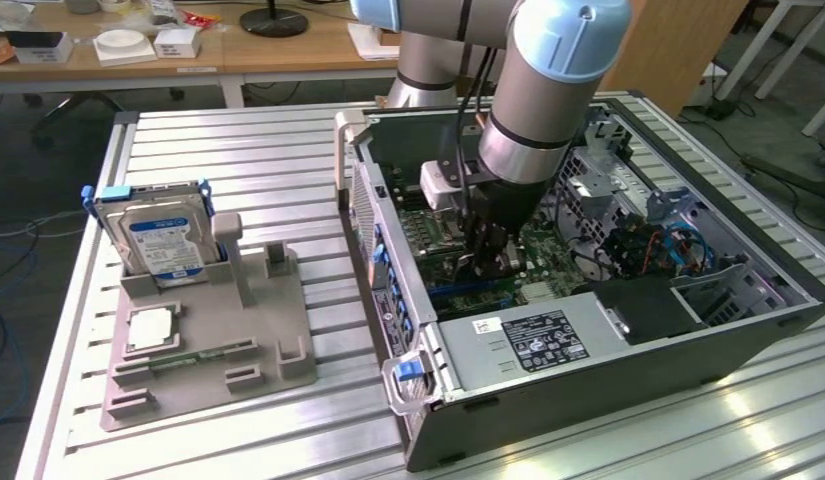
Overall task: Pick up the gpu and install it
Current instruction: 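Insert the gpu into the slot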
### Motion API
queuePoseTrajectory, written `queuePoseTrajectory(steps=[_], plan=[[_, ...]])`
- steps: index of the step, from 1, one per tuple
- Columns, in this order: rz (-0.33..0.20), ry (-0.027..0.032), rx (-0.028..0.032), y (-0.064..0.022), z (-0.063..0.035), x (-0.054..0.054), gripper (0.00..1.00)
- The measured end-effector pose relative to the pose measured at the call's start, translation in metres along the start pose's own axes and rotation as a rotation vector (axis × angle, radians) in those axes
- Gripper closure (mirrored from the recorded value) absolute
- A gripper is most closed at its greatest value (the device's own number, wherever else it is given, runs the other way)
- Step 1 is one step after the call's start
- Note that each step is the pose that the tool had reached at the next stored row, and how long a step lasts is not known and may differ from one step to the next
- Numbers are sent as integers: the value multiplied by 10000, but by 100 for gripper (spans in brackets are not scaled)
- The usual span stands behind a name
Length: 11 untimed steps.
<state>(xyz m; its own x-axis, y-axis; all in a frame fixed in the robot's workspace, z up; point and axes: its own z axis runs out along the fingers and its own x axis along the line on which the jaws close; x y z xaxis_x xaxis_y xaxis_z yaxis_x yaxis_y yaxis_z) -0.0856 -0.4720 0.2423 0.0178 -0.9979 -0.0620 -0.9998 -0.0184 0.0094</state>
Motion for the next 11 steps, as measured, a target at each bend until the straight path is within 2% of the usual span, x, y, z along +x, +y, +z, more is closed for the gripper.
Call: queuePoseTrajectory(steps=[3,11], plan=[[14,1,0,0,-1,0,73],[451,20,26,-1,-1,0,73]])
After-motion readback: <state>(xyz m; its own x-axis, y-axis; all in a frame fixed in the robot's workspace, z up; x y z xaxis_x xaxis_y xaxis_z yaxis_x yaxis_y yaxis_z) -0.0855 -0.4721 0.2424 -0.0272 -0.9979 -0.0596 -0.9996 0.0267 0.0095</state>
